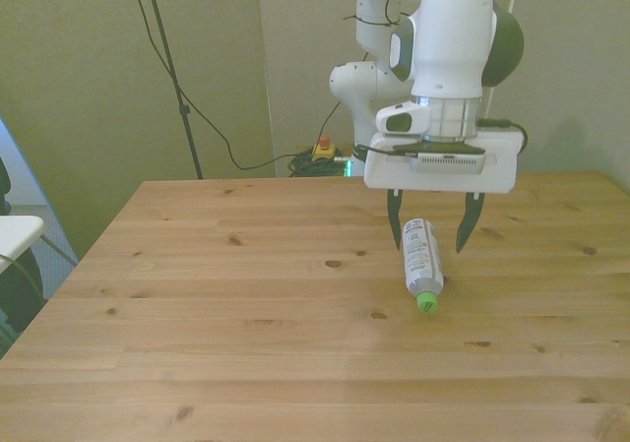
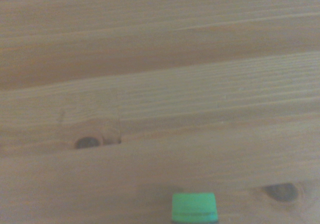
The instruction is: Stand the water bottle
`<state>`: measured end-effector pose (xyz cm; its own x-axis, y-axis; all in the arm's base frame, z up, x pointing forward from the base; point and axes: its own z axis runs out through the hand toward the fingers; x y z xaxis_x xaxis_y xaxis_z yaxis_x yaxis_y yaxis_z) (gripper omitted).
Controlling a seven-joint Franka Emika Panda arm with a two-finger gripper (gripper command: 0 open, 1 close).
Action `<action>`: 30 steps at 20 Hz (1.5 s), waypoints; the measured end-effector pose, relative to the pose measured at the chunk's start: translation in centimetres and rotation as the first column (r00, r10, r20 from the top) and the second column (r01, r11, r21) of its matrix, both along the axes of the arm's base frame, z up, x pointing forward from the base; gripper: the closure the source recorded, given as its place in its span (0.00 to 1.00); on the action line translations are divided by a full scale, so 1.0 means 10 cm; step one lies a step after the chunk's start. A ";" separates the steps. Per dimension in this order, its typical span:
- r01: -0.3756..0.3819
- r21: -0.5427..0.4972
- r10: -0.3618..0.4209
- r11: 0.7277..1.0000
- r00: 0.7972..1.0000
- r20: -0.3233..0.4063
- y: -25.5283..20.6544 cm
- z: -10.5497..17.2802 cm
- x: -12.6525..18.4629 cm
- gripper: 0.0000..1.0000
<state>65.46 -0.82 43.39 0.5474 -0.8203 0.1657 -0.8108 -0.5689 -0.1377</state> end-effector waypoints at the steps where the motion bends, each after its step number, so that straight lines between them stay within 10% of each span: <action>1: 0.006 -0.002 -0.006 1.000 1.000 -0.006 0.00 -0.07 0.07 0.00; 14: 0.012 -0.022 -0.013 1.000 0.997 -0.074 0.07 -0.69 0.31 0.00; 15: 0.012 -0.022 -0.014 1.000 0.997 -0.076 0.08 -0.71 0.31 1.00; 30: 0.032 -0.024 -0.034 0.999 0.995 -0.089 0.09 -0.81 0.29 1.00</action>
<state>68.36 0.10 35.33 0.5338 -0.8347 0.1355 -0.8375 -0.5440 -0.0515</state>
